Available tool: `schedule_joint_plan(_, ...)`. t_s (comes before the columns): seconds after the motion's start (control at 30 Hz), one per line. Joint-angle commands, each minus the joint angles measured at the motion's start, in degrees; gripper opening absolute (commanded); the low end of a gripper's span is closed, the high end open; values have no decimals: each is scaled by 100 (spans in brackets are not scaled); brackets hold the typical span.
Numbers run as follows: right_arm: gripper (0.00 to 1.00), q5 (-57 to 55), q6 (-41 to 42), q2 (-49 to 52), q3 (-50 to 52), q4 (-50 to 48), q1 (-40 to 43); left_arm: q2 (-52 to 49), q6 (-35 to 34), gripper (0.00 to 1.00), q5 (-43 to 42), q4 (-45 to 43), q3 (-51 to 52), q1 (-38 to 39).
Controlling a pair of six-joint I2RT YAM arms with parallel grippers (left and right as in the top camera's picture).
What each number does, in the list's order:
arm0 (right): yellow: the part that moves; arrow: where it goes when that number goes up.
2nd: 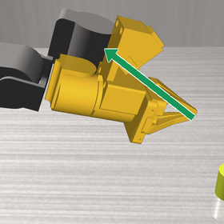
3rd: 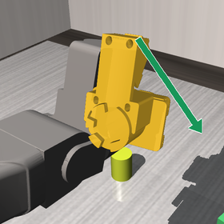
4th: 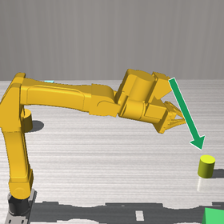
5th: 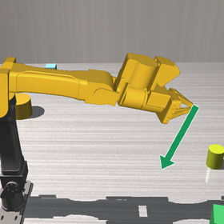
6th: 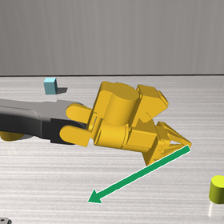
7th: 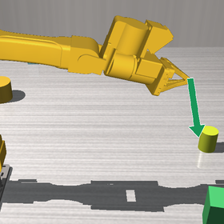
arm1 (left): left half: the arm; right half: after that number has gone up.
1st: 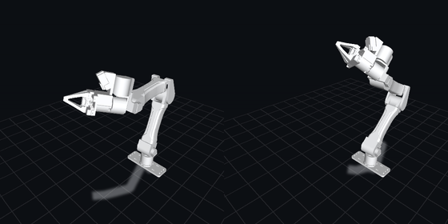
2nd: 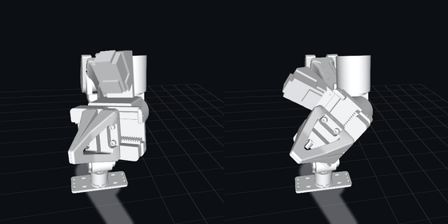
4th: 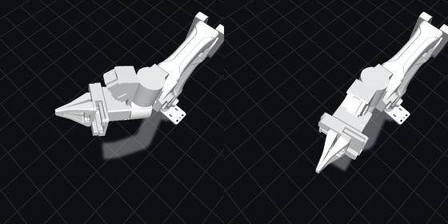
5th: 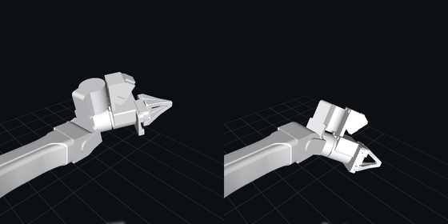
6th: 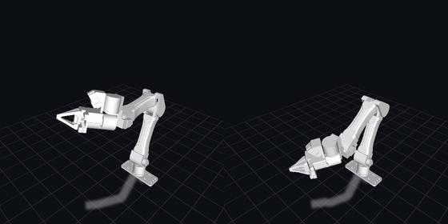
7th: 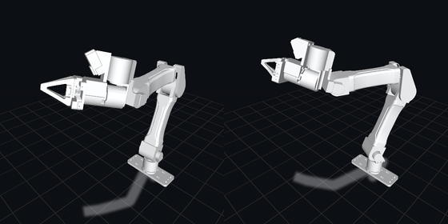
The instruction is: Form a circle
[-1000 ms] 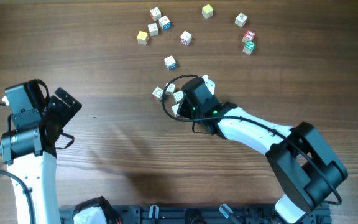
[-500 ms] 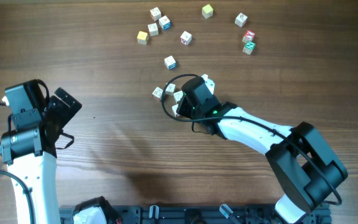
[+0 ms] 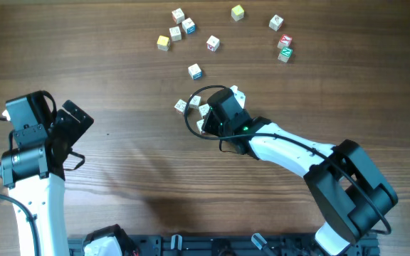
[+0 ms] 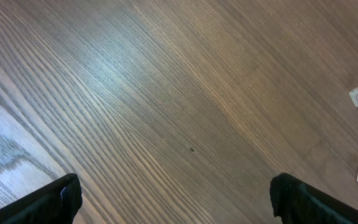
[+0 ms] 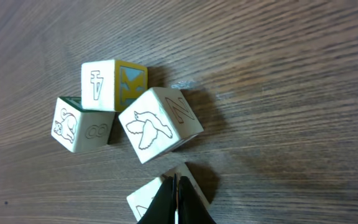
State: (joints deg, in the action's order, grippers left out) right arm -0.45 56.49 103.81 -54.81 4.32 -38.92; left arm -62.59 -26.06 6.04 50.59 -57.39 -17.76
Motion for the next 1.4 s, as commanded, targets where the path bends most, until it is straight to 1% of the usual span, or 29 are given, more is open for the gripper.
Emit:
schedule_joint_plan(0.0, 4, 55, -103, 2, 39, -111, -28, -4, -55, 100, -68, -13, 0, -31)
schedule_joint_plan(0.2, 4, 48, -116, 2, 39, -109, -28, -4, -52, 100, -68, -13, 0, -31)
schedule_joint_plan(0.27, 4, -31, -249, -42, 39, -83, -9, -4, -55, 100, -68, -13, 0, -31)
schedule_joint_plan(0.4, 4, -435, -227, -501, 39, 361, -20, -4, -52, 100, -68, -11, 0, -31)
schedule_joint_plan(0.5, 4, -916, 188, -669, 39, 675, -125, -4, -52, 100, -68, -13, 0, -31)
schedule_joint_plan(0.77, 4, -850, 1134, -195, 39, 691, -133, -4, -55, 100, -68, -13, 0, -31)
schedule_joint_plan(0.9, 4, -848, 1172, -107, 39, 557, -175, -4, -52, 100, -68, -11, 0, -31)
schedule_joint_plan(1.0, 4, -745, 1419, 48, 39, 494, -175, -4, -52, 100, -68, -11, 0, -31)
schedule_joint_plan(1.13, 4, -721, 1497, 87, 39, 385, -175, -4, -52, 100, -68, -11, 0, -31)
schedule_joint_plan(1.2, 5, -719, 1709, 87, 39, 348, -175, -4, -52, 100, -68, -13, 0, -31)
schedule_joint_plan(1.37, 4, -501, 1705, 87, 42, 52, -175, -4, -52, 100, -68, -11, 0, -31)
